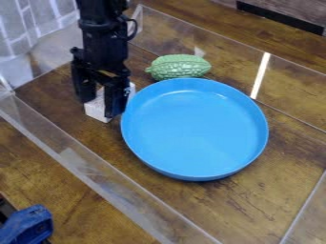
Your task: Put the white object in the blue tray
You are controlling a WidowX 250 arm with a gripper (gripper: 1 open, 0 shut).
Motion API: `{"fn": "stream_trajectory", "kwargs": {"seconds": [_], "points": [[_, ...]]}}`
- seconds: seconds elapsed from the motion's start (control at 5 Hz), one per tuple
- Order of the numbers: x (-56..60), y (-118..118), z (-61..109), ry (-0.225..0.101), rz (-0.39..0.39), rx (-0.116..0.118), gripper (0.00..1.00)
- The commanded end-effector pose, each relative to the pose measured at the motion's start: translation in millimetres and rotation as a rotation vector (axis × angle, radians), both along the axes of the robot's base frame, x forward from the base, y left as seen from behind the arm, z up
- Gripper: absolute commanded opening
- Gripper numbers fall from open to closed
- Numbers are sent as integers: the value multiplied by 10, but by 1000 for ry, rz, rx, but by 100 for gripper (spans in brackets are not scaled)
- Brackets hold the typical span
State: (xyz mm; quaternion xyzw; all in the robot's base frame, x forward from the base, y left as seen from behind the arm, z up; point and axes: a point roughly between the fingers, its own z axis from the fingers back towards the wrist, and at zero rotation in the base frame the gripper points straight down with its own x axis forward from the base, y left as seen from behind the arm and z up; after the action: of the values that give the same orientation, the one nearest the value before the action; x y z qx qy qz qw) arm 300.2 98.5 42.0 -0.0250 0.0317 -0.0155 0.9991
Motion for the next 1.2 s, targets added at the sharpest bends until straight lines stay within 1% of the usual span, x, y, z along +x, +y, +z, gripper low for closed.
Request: {"fn": "stream_trajectory", "kwargs": {"seconds": [0.0,0.4,0.6,0.8,1.0], "points": [[120,123,80,-54,25,13,100],[156,206,-7,-53,41,10,100],[184,271,-10,-63,47,13,100],[199,263,-40,-62,42,12,0],[218,201,56,-73,33,23,0]]}}
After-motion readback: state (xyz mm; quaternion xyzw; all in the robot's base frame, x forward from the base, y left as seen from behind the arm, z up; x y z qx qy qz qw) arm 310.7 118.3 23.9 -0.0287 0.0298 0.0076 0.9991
